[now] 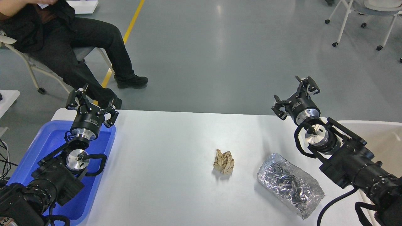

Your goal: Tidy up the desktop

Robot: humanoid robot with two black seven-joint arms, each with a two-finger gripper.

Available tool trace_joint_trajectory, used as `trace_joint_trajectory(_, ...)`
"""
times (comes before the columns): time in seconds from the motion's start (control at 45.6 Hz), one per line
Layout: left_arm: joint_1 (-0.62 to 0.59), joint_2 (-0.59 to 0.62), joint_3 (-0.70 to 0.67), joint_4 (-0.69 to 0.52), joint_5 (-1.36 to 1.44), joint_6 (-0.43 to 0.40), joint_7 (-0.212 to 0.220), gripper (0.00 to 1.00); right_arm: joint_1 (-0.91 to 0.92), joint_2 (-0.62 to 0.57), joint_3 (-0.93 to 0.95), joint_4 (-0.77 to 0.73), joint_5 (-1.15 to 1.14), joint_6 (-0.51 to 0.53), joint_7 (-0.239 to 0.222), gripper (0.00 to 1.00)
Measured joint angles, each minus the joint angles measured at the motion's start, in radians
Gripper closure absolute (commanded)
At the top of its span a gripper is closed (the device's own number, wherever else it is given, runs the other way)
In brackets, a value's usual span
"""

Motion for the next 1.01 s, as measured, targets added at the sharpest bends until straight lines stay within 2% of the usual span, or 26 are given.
trace_joint_trajectory(0.746,0.0,0.001,0.001,0.0,0.0,0.0,0.0,0.0,0.009,-0.005,-0.001,0.018,-0.038,-0.002,0.0,0.0)
trace_joint_trajectory(1.009,0.0,0.002,0.001,0.0,0.0,0.0,0.0,0.0,0.0,-0.046,-0.006,0.059,-0.071,0.001,0.0,0.0)
